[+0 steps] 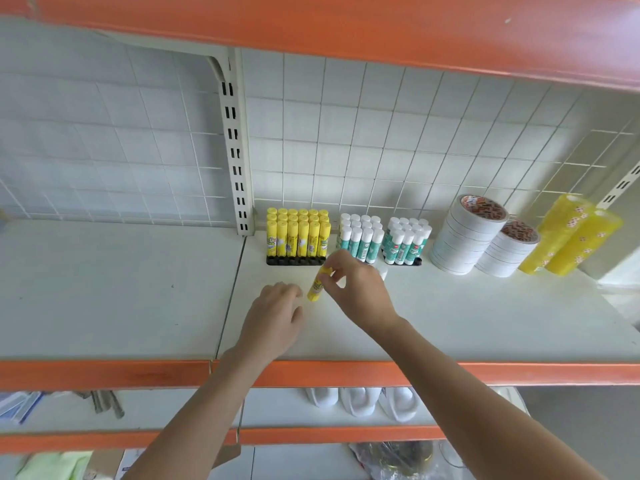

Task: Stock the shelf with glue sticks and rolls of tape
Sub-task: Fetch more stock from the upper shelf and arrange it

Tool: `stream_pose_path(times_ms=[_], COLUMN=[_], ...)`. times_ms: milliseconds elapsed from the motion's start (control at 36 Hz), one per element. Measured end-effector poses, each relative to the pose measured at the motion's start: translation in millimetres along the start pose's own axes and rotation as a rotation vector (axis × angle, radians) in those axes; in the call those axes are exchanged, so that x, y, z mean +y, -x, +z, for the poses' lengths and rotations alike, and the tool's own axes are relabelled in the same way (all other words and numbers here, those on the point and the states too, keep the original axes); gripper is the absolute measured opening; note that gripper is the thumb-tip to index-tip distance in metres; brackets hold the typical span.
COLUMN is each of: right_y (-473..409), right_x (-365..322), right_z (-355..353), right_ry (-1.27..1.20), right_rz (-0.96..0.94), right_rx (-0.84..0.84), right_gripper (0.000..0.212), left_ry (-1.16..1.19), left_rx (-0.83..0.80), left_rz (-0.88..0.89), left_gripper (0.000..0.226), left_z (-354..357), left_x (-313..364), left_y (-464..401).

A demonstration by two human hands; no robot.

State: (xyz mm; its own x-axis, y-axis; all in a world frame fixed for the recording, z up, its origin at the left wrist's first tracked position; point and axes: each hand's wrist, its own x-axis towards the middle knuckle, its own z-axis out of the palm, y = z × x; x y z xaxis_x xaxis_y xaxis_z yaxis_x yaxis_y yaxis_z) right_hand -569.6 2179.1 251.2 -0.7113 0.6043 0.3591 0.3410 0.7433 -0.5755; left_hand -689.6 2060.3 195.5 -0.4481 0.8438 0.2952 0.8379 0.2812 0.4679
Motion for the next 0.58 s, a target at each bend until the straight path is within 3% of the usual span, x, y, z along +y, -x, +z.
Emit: stream_pose_path(times_ms=[83, 306, 444, 583], right_y=[-8, -40, -63, -80], right_x=[-3, -15, -25, -31], right_z=[5, 25, 38, 55], right_ry=[-0.010, -0.017, 0.015, 0.076], right_rz=[-0.006, -0.077, -0.100, -0.135], right_rx=[0.008, 0.016, 0.013, -0.030], right_gripper=[0.009, 0.009, 0.009, 0.013], left_ry=[-0.153, -0.227, -0.254, -0.290], left_rx=[0.029, 0.027, -0.002, 0.009], left_rz=[0.058, 0.107, 0.092, 0.101], left_gripper=[0.003, 0.018, 0.001, 0.018], left_z=[0, -1, 1, -1], left_x=[-10, -8, -8, -5], left_y=[7, 11, 12, 11])
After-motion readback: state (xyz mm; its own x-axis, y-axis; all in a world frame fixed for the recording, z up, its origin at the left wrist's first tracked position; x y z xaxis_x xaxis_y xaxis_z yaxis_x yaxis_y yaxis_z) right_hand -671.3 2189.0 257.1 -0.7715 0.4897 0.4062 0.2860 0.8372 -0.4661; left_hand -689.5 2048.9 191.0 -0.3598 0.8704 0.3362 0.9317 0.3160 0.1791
